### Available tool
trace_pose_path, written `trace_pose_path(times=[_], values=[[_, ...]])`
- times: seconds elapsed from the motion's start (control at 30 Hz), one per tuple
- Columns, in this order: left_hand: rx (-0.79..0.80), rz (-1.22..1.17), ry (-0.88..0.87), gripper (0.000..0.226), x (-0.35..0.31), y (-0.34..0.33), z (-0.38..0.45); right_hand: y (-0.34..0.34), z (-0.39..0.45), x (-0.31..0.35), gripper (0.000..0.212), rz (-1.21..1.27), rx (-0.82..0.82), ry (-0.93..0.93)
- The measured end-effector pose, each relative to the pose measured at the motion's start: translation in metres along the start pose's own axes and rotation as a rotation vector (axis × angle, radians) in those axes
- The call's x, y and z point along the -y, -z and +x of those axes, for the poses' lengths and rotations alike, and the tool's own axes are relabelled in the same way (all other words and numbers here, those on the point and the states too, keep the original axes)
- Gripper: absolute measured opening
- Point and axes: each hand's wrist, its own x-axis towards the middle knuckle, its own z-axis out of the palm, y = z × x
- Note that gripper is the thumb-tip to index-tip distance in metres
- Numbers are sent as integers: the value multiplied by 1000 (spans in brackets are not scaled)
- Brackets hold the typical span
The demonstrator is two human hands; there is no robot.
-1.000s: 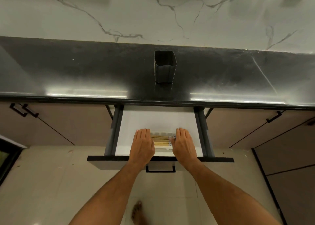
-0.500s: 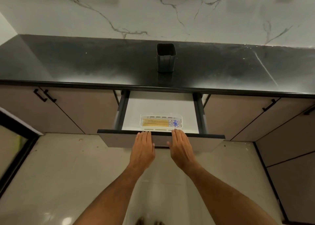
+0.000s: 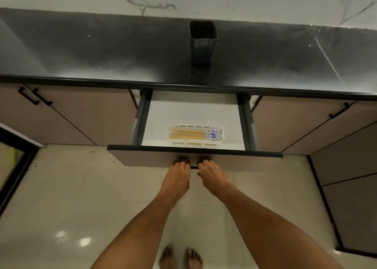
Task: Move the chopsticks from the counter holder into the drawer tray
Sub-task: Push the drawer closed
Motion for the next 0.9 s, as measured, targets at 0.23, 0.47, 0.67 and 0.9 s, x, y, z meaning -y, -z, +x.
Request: trace_pose_path(times=[0.23, 0.47, 0.67, 0.9], values=[[190, -42, 6, 37, 13, -21, 32, -14, 31, -2, 24, 12, 153, -93], [195, -126, 85, 49, 11, -27, 81, -11, 69, -22, 28, 62, 163, -132], [128, -104, 71, 41, 22, -19, 128, 8, 119, -41, 30, 91, 138, -159], [83, -138, 75, 27, 38, -6, 195, 28, 182, -66, 20, 35, 121, -223]])
